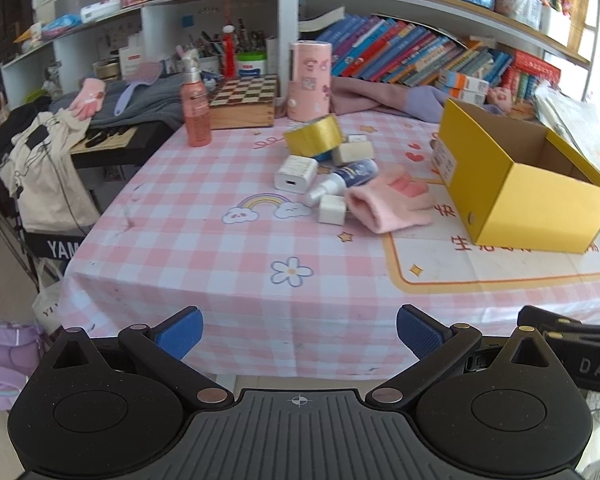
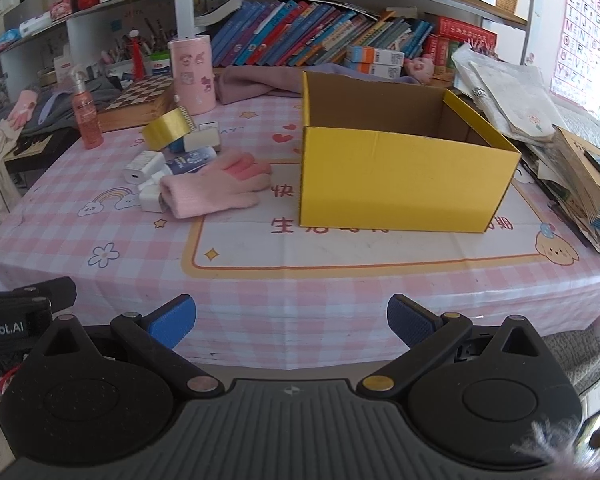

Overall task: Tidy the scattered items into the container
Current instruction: 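Grasp the white plug adapter with the left tool while the right tool grasps the pink glove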

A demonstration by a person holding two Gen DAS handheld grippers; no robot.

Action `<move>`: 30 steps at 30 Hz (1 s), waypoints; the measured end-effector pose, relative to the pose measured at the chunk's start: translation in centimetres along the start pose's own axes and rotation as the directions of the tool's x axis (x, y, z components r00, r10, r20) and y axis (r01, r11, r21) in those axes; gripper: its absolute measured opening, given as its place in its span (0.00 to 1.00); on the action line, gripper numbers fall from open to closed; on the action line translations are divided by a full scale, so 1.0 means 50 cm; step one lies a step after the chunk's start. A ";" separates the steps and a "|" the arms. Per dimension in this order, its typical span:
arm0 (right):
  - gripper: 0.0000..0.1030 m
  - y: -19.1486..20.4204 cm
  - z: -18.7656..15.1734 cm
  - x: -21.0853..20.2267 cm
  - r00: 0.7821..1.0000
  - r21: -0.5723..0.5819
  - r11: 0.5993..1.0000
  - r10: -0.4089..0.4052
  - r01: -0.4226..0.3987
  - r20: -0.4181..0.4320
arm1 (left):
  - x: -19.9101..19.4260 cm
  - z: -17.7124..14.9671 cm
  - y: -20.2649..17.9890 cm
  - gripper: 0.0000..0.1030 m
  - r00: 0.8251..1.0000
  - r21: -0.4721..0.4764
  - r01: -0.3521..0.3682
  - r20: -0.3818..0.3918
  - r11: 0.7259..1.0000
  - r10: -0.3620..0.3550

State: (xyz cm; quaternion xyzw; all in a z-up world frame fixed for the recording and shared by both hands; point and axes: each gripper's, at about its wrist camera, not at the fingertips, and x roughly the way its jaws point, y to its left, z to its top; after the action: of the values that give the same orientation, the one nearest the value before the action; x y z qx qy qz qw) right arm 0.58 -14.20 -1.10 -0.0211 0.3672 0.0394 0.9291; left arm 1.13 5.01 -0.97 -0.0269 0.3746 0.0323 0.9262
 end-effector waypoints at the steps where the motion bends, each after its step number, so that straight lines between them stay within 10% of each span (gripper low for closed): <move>1: 1.00 0.003 0.001 0.000 1.000 -0.004 1.000 0.001 -0.001 0.002 | 0.000 0.000 0.006 1.00 1.000 -0.008 -0.002 0.004 1.000 0.002; 30: 0.64 0.129 0.117 0.173 0.982 -0.253 0.949 0.185 -0.189 -0.039 | 0.091 0.083 0.097 1.00 0.995 -0.099 -0.078 0.059 0.992 0.084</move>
State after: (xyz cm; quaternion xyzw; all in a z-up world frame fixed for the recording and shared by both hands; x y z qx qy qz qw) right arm 10.29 -6.87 -2.81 -0.1058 0.3663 0.1739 0.9080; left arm 6.90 10.31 -1.29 -0.0555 0.3440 0.0888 0.9331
